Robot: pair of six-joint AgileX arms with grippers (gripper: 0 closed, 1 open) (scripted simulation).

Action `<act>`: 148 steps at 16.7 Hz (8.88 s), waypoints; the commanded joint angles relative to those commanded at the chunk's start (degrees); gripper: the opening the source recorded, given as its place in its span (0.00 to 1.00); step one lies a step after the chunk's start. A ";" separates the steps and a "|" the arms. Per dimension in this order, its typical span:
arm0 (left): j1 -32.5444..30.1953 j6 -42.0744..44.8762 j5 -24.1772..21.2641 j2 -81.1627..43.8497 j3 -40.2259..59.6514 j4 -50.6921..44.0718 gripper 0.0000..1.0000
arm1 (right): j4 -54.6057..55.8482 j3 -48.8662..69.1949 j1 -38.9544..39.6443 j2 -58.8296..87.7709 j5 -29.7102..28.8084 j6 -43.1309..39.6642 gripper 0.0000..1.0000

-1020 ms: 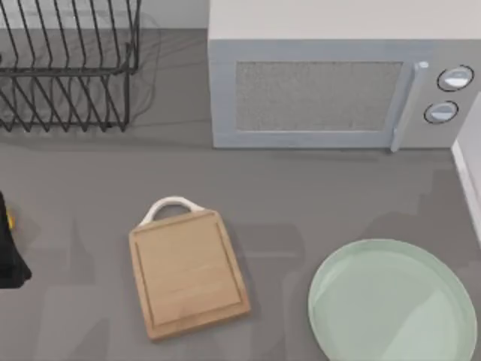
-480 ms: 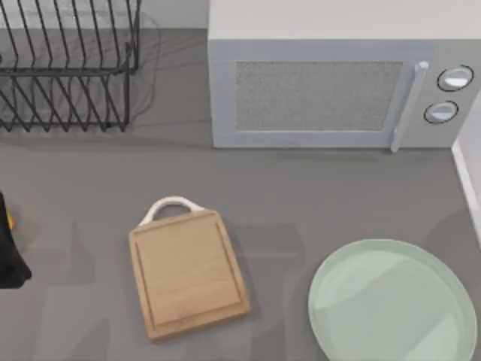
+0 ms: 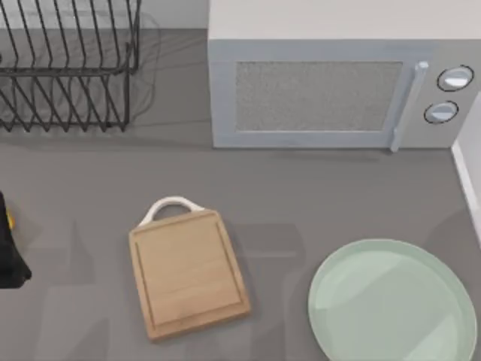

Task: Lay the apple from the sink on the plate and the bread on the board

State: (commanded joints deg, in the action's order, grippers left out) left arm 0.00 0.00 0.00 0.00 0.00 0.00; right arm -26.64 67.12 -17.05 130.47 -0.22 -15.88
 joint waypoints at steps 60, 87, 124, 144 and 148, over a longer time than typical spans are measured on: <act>0.00 0.00 0.00 0.00 0.00 0.00 1.00 | -41.64 1.19 52.72 -40.45 0.22 52.13 0.00; 0.00 0.00 0.00 0.00 0.00 0.00 1.00 | -41.60 1.16 52.64 -40.45 0.22 52.10 1.00; 1.75 7.43 -0.06 -16.86 14.34 -11.06 1.00 | 26.64 -67.12 17.05 -130.48 0.22 15.88 1.00; 10.00 40.30 -0.03 -107.48 78.18 -60.53 1.00 | 26.64 -67.12 17.05 -130.48 0.22 15.88 1.00; 10.03 40.40 -0.03 -107.72 78.37 -60.67 1.00 | 26.64 -67.12 17.05 -130.48 0.22 15.88 1.00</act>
State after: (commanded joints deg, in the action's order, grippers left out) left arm 10.03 40.40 -0.03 -107.72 78.37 -60.67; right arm 0.00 0.00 0.00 0.00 0.00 0.00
